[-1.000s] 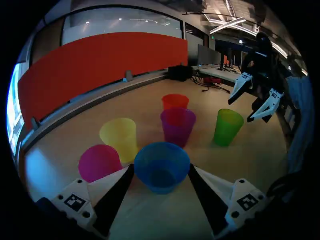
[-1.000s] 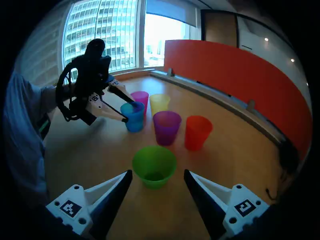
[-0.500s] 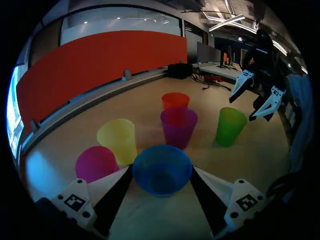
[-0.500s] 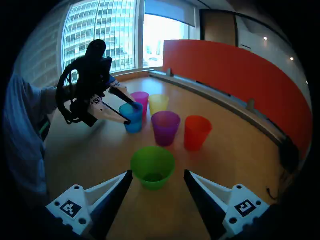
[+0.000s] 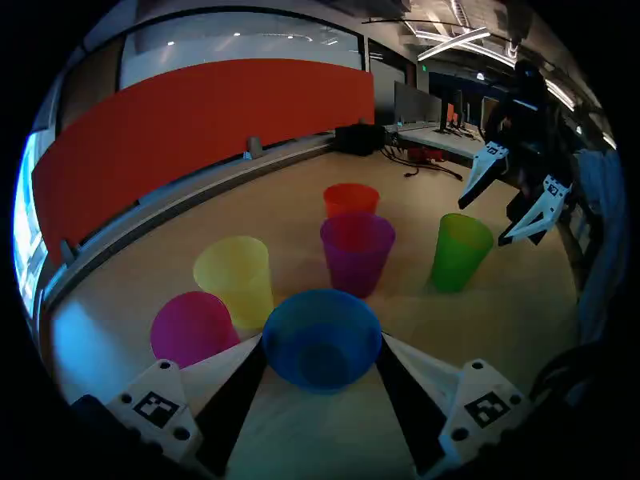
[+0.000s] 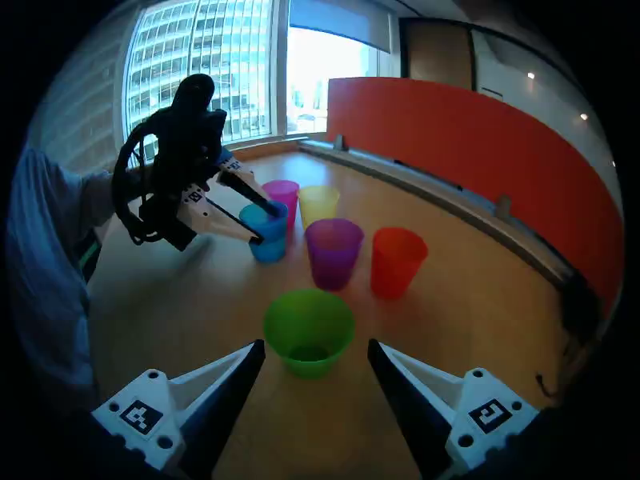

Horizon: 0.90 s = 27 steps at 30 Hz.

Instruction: Pour water

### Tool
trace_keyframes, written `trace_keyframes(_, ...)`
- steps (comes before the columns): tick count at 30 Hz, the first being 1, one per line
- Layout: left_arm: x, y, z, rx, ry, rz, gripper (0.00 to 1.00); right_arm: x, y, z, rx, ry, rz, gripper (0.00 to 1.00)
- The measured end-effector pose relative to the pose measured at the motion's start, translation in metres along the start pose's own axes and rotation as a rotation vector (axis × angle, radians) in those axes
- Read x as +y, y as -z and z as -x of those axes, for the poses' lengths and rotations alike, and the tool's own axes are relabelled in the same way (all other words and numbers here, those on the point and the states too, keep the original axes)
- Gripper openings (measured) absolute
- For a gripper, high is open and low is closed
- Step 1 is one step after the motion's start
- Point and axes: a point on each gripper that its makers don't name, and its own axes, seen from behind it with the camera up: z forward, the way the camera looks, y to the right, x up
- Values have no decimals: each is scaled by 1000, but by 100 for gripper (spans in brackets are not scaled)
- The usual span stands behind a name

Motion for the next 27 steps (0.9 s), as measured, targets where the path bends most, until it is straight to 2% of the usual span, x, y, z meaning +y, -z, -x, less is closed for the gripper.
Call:
trace_keyframes(14,2,7,-1,10,-2,-2,88,-5,-24,8,-20,10,-10,100)
trace_keyframes(27,6,25,-11,52,1,-3,88,-8,-45,11,-26,24,-14,100)
